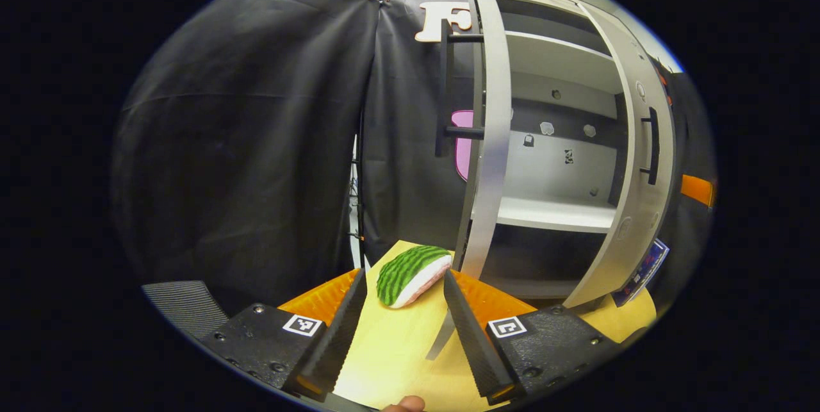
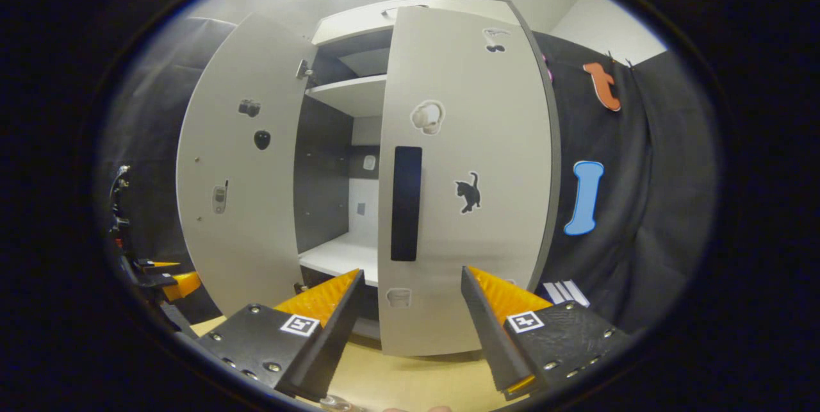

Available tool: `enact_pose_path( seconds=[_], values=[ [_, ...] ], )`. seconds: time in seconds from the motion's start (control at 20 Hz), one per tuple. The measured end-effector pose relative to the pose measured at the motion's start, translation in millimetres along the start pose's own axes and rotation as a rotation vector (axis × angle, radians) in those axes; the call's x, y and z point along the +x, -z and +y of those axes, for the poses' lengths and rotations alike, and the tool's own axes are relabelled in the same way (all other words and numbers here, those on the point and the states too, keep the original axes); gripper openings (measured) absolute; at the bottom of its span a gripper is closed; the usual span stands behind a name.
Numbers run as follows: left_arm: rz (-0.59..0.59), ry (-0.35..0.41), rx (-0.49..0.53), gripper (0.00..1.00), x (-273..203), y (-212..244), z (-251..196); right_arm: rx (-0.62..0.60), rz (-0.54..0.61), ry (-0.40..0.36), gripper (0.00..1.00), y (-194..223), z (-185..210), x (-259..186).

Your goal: Grasp the bottle in the cabinet with the left hand and place it on the coaster, then close the right door with the right hand and the left door with the left hand.

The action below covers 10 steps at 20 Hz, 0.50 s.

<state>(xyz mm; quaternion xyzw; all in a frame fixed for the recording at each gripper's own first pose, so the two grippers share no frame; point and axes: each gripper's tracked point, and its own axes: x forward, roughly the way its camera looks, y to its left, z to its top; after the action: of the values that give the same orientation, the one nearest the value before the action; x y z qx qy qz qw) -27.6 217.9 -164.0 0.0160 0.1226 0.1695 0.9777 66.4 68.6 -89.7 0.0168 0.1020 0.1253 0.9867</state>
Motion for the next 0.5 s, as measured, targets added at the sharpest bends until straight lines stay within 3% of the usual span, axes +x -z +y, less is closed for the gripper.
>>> enact_pose_path(
  seconds=[0.15,0.4,0.5],
  values=[
    [0.022,0.016,0.011,0.79,7.2,5.9,0.2,-0.002,0.012,0.024,0.91,4.5,-8.9,-0.8],
    [0.052,0.107,-0.079,0.79,7.7,8.6,-11.4,0.010,0.024,0.044,0.91,9.3,-14.5,0.5],
    [0.045,0.106,-0.054,0.79,8.4,8.3,-11.8,0.009,0.022,0.048,0.89,8.9,-15.4,-0.6]
  ],
)
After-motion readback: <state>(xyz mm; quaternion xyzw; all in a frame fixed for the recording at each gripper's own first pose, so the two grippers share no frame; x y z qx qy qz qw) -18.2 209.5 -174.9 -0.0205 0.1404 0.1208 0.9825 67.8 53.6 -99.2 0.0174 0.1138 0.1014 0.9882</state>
